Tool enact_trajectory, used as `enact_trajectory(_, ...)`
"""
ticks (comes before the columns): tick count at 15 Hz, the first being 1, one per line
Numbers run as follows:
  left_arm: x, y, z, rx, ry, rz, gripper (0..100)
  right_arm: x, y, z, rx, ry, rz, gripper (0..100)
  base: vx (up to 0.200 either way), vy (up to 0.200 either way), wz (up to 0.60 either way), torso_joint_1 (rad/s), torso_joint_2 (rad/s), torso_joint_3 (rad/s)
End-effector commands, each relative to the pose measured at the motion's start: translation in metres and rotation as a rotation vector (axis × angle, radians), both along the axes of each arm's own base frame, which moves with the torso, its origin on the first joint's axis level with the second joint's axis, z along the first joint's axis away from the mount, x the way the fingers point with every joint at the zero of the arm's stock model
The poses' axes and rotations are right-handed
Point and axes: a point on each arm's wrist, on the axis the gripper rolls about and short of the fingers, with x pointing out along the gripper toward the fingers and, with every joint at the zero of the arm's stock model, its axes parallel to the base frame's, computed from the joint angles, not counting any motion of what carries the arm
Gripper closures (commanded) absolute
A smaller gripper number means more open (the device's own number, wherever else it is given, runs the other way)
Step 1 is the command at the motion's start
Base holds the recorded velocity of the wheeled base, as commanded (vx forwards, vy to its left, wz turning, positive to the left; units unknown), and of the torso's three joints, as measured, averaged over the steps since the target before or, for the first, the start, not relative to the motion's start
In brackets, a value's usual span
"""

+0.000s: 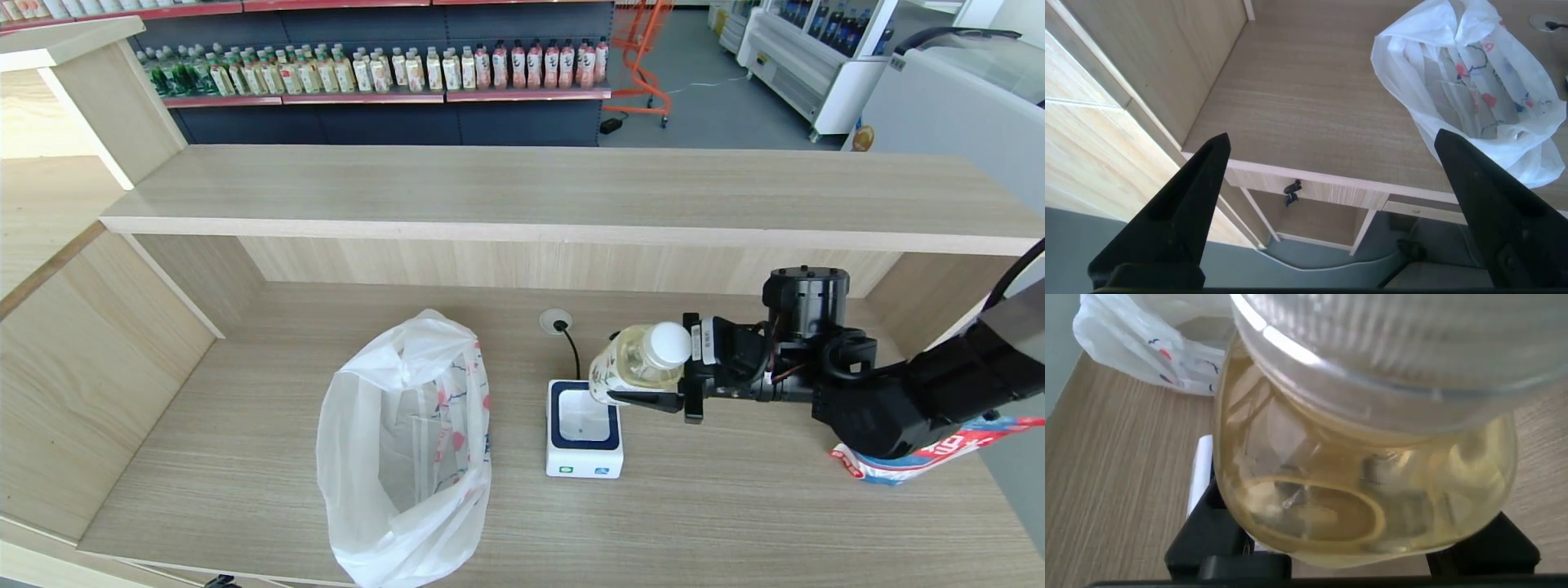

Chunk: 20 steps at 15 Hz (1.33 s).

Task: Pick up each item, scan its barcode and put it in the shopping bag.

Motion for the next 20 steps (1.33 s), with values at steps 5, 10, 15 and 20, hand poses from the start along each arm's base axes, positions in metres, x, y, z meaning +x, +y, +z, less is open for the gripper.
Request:
enact_trajectory(5,0.000,0.000,0.000,0.000,0.000,0.001,0,0.010,0.010,-0.025,0.001,-0.014,0.037,100,0.000,0.000,0.00,0.000,0.00,0.000)
enact_trajectory(10,0.000,0.000,0.000,0.000,0.000,0.001,0,0.017,0.018,-0.038,0.016,-0.047,0.064,100,0.000,0.000,0.00,0.000,0.00,0.000)
enact_trajectory(15,0.000,0.000,0.000,0.000,0.000,0.001,0,0.023,0.020,-0.041,0.027,-0.076,0.070,100,0.000,0.000,0.00,0.000,0.00,0.000)
enact_trajectory(20,0.000,0.000,0.000,0.000,0.000,0.001,0,0.024,0.019,-0.042,0.027,-0.079,0.067,100,0.000,0.000,0.00,0.000,0.00,0.000)
